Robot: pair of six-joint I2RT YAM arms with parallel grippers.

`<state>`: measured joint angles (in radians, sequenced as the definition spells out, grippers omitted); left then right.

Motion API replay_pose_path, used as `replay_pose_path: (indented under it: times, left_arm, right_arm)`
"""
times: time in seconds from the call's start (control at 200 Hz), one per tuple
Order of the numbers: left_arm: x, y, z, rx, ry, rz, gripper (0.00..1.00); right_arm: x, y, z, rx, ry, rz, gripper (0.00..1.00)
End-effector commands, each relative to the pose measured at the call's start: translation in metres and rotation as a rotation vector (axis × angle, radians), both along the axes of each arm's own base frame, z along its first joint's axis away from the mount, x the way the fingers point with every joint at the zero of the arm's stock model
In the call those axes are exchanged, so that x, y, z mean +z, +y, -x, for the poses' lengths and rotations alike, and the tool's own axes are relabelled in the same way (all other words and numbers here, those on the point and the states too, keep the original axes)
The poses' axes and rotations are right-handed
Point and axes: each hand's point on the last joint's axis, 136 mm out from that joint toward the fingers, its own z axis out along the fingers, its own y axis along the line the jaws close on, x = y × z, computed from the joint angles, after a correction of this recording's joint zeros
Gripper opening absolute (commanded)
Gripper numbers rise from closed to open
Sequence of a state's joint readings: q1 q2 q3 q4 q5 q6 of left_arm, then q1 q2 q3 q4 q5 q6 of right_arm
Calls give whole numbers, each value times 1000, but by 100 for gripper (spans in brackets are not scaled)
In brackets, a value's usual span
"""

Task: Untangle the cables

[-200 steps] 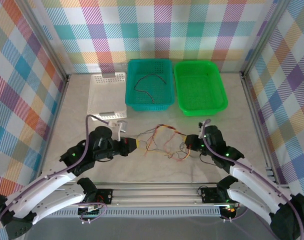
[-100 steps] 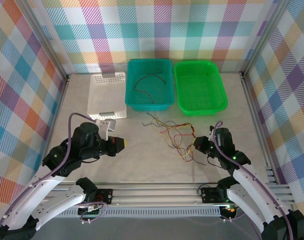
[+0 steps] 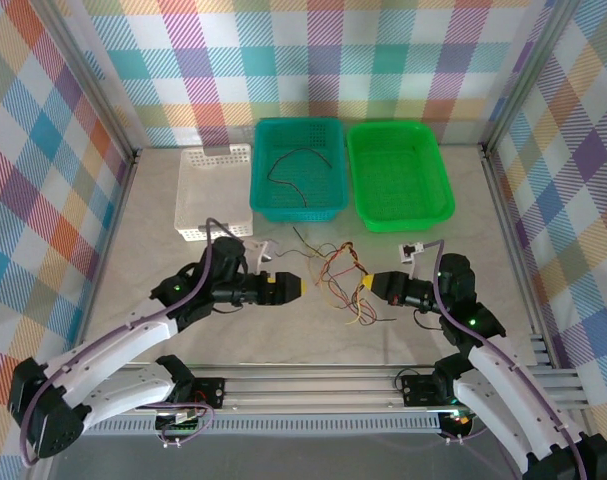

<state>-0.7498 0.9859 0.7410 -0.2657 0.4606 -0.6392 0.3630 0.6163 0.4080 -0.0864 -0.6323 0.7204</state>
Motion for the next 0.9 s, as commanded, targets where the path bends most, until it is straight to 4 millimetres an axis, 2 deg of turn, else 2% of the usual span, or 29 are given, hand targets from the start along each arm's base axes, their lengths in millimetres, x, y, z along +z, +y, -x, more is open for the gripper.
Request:
replay_pose_path:
  times: [0.0,0.105,0.3,0.41,0.635,0.77,0.895]
  left_arm:
    - [17,-27,-2,-75,-60,64,78]
    - [5,-42,-3,-116,-71,17,79]
    - [-16,-46,-17,-107,-134,-105,79]
    - [-16,-48,-24,-99,-180,-103,81]
    - [-13,-71,-23,-158,-193,13,81]
    - [-16,-82,-18,-200,-189,36,80]
    - [-17,-84,-17,-208,-203,29,76]
  right_arm:
    - [41,15,16,133,-139,-75,0]
    - [50,19,22,169,-163,-89,0]
    - [60,25,33,231,-178,-110,0]
    - [61,27,36,249,-182,-116,0]
    - [64,32,45,299,-193,-139,0]
    - [66,34,45,306,-189,-148,0]
    - [64,36,46,314,-181,-154,0]
